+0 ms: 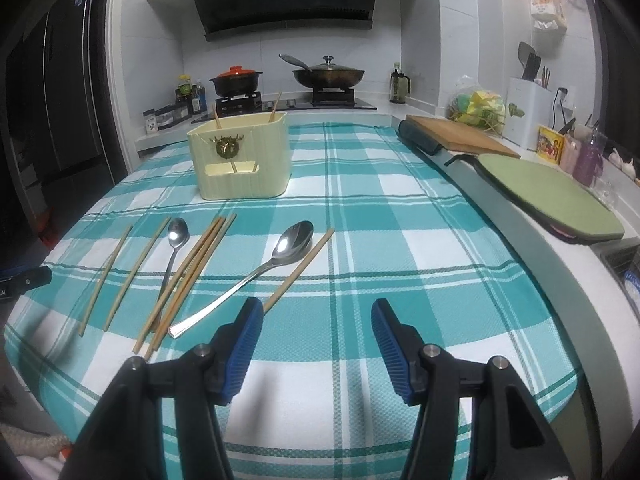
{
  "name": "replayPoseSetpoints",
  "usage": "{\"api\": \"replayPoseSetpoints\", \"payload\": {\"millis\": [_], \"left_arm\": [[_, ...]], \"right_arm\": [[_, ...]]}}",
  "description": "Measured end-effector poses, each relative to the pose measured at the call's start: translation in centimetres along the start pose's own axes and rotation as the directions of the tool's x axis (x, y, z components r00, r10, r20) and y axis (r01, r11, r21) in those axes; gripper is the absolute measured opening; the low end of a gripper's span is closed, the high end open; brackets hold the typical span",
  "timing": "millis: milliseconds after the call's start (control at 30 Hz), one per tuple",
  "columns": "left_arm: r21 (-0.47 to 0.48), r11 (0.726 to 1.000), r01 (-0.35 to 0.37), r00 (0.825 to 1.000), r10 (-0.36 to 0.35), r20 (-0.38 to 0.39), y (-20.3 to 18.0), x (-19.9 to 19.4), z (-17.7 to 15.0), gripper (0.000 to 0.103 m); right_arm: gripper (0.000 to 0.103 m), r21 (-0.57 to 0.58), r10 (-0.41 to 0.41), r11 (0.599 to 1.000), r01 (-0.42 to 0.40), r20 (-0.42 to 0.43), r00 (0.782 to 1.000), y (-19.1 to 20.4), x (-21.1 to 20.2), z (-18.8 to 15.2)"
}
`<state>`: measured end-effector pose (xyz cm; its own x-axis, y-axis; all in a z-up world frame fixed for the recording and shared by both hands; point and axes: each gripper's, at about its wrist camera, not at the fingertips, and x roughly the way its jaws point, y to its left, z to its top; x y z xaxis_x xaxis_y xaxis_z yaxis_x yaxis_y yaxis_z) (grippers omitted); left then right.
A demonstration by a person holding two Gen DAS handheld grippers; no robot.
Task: Organize utensils
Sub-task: 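Move both open tools back over the remaining utensils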
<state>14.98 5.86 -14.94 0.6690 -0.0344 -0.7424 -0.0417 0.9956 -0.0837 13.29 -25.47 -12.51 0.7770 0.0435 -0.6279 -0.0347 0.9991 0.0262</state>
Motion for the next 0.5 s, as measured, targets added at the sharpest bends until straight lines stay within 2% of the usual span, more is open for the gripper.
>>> {"api": "replayPoseSetpoints", "payload": {"millis": [167,300,500], "left_arm": [[0.012,1.000,-0.006,1.000,0.006,-0.028,-0.4,1.5,-0.2,0.102],[-0.002,1.000,-0.020,0.999,0.020,-0.030,0.2,2.0,0.1,0.102],[-0.033,0.998,-0.047,0.998,0.046,-0.039,1.0,2.4,0.2,0.102]], "right_arm": [[0.047,0.003,0.017,1.000,-0.017,-0.074,0.997,0.1,2.2,-0.3],[0.041,0.002,0.064,0.998,-0.064,-0.125,0.990,0.9,4.5,0.4],[0.038,-0.002,0.108,0.994,-0.110,-0.177,0.978,3.1,8.7,1.8]]}}
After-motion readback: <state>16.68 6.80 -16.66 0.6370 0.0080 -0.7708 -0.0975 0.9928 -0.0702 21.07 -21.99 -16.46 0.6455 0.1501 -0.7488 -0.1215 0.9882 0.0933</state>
